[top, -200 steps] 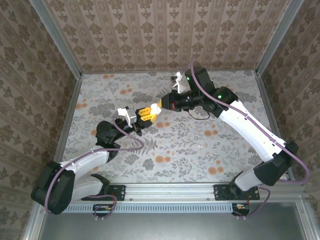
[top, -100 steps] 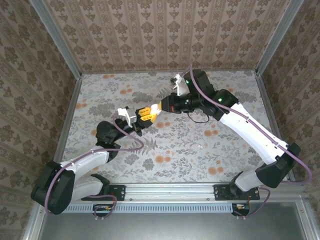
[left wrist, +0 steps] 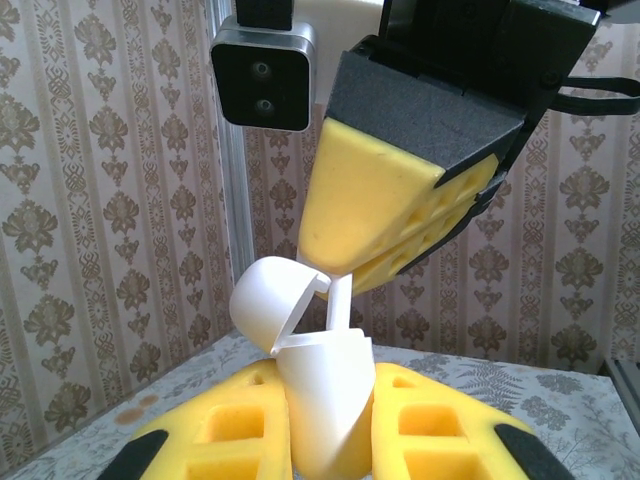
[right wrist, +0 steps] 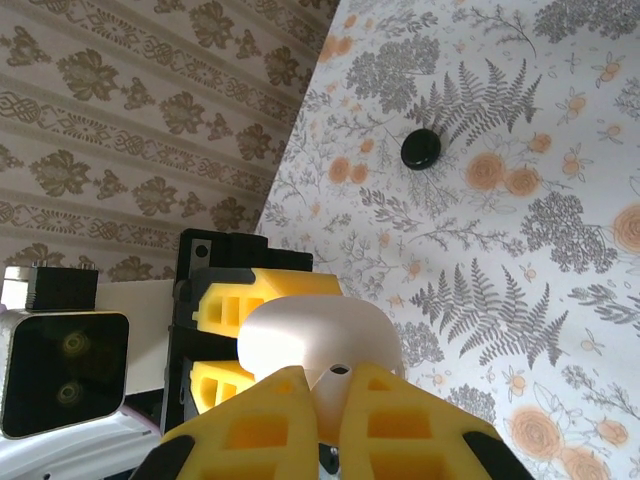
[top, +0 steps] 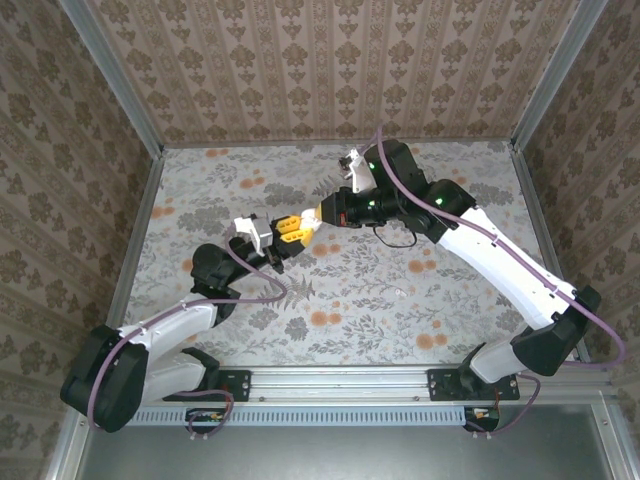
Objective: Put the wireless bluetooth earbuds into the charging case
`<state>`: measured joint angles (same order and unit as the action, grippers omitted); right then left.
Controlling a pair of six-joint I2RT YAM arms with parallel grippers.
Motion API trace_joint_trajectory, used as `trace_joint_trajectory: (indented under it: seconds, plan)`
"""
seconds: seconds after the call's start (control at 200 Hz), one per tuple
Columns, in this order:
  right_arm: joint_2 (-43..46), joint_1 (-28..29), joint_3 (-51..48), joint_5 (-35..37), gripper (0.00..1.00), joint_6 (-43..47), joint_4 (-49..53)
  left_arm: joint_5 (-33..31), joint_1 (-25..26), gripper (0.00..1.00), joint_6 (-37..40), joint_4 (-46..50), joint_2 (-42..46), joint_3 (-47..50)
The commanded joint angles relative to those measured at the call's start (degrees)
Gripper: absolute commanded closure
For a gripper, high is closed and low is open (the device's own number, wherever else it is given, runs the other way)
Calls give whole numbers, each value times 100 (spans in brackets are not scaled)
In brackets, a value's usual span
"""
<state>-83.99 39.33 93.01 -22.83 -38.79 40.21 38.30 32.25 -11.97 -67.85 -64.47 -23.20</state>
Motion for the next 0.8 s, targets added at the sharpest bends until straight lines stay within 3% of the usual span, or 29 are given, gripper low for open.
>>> trace_joint_trajectory:
  seconds: [0.0,0.305,0.485,0.66,0.8]
  plan:
    - [-179,40,208,78,95,79,822,75,53,100,139,-632,233,-55]
    - [338,-271,-2,314,96,-15,730,-116,-6,100,556,148,266,118]
    - [881,-772,-434,633,96,-20,866,-816,-34,100,1182,1589,842,315]
    - [826,-945,-1258,1298,95,438,1085,-1332,-100,100,1469,3238,1484,185]
    - [208,-875,-2560,1387,94,620,451,-1531,-131,100,1441,3578,1740,278]
